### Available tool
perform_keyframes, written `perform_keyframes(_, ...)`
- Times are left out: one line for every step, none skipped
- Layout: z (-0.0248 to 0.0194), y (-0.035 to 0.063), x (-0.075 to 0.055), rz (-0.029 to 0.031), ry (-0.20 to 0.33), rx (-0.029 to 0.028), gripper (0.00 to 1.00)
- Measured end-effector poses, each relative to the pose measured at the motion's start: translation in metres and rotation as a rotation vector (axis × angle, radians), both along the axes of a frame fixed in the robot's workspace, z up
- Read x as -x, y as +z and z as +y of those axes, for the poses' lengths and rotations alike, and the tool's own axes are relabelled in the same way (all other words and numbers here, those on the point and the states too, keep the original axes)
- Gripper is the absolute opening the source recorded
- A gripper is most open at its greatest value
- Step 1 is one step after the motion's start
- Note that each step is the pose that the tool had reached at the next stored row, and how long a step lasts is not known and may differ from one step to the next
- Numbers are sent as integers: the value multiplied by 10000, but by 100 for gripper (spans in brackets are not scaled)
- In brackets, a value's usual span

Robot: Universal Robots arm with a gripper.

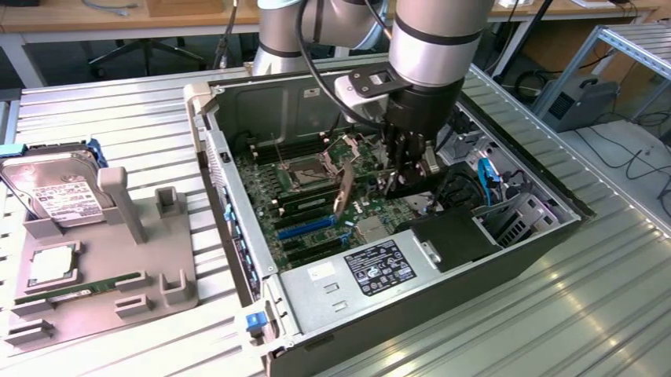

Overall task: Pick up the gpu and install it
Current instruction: 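Insert the gpu into the slot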

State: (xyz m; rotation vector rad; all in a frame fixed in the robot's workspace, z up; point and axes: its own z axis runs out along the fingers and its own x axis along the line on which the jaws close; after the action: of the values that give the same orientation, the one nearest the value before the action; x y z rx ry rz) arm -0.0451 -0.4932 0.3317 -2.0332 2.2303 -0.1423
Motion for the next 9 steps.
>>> perform_keyframes(-8, -2, 0, 0, 0, 0, 27)
perform_keyframes(-12, -3, 1, -1, 0, -1, 27)
perform_keyframes(-16, -3, 1, -1, 0, 0, 27)
perform_keyframes(-20, -4, 2, 0, 0, -1, 27)
perform_keyframes(-25, -5, 3, 0, 0, -1, 27)
perform_keyframes(-29, -5, 3, 0, 0, -1, 27)
perform_keyframes(-33, -7, 4, 0, 0, -1, 27)
perform_keyframes(-37, -7, 4, -1, 0, 0, 27)
perform_keyframes(-42, -9, 5, -1, 0, -1, 27)
